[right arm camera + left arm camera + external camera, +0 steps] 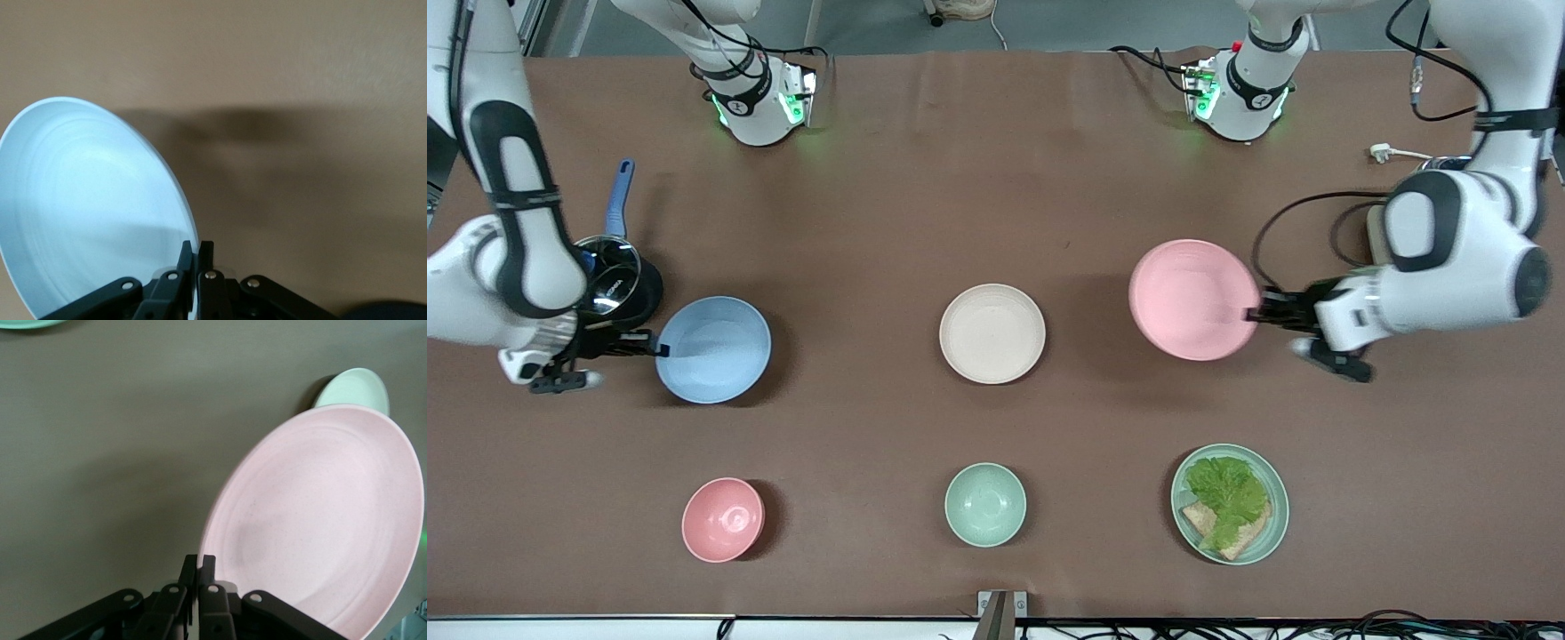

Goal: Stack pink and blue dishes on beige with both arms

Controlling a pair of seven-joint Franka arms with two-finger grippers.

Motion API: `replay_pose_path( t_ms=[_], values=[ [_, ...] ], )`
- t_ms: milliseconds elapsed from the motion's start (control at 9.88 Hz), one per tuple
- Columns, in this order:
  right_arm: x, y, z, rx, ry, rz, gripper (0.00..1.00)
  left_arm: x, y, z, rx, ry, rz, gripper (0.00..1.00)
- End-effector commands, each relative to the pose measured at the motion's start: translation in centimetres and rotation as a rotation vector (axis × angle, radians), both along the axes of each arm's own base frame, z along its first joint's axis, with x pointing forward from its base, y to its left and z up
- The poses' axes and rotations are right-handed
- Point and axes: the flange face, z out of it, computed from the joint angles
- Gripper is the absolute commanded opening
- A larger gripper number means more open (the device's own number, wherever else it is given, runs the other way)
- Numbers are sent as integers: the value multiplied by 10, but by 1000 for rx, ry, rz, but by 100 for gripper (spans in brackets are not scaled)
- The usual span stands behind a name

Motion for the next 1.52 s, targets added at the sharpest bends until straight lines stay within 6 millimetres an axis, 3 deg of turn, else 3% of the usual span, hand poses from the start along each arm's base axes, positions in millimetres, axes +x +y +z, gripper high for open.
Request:
replay_pose_path(
  t_ms=[0,203,405,608,709,1013,1114,1215,1316,1418],
  values=[
    [25,11,60,-39,63,-39,1,1,-81,-50,-16,50,91,0],
    [30,39,80,-48,90,-71,1,-11,-144,-92,-14,35,143,0],
    [36,89,97,-55,106,-125,1,-35,-197,-126,47,35,152,0],
    [40,140,98,-52,132,-164,1,-50,-229,-148,133,1,186,0],
    [39,154,100,-54,123,-164,1,-59,-247,-155,159,-8,198,0],
    [34,225,95,-49,134,-185,1,-60,-270,-163,167,9,253,3],
    [30,239,94,-47,125,-181,1,-59,-270,-162,167,5,254,19],
    [23,259,91,-43,116,-180,1,-55,-268,-160,165,0,260,65],
    [18,273,92,-42,106,-187,1,-48,-259,-157,165,-14,261,94],
    [16,285,91,-37,99,-188,1,-39,-249,-144,167,-38,261,100]
  ],
)
